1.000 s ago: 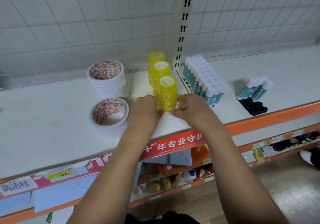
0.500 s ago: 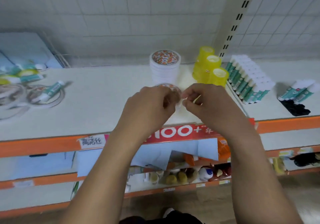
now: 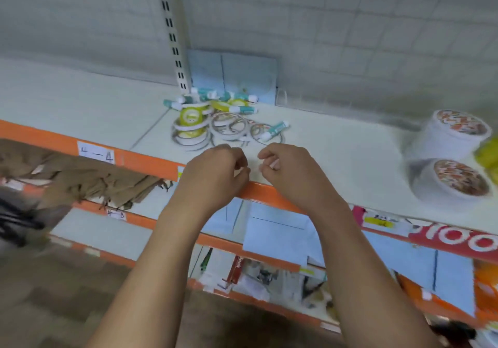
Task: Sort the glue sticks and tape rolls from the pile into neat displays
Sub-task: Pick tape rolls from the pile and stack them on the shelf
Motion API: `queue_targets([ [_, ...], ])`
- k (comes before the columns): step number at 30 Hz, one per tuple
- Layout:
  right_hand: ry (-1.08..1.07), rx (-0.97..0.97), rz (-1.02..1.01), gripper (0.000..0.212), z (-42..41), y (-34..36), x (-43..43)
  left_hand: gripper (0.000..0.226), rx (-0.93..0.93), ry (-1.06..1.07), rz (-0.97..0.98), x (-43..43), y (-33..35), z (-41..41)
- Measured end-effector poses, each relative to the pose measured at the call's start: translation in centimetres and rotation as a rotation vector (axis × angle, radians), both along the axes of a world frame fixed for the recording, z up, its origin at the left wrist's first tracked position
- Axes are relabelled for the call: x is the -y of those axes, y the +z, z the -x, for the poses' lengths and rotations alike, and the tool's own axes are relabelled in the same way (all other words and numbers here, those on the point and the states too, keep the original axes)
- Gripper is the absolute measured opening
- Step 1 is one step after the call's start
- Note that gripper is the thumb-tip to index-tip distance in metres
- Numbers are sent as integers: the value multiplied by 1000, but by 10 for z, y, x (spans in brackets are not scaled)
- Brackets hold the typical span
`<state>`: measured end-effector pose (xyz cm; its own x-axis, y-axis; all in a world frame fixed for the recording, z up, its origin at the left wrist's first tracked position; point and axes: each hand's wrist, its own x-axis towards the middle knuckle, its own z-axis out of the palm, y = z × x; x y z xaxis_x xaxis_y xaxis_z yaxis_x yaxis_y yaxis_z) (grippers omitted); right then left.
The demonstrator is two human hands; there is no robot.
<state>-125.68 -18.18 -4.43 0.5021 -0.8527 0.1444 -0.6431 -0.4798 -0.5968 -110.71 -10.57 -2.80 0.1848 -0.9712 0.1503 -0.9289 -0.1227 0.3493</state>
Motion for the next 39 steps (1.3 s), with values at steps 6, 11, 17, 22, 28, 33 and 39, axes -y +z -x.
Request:
queue_targets([
  [6,2,-31,-26,21,-36,-9,-4,18,8,6,23,1,-11,-35],
  [11,15,-16,7,17,-51,-7,20,18,-18,8,40,20,-17,-52],
  [17,37,-25,0,18,-70,-5,55,19,-19,1,75,57,-17,-73],
  [22,-4,-88,52,23,-57,-1,84,38,28,-77,69,99,-17,-76],
  [28,-87,-144,56,27,-58,4,106,58,83,-88,-34,128,-27,-84],
  [33,23,-395,-24,80,-62,4,120,70,61,-156,-73,144,-30,-96],
  [39,-43,-495,-167,100,-62,-9,125,67,22,-267,-60,152,-23,-108],
])
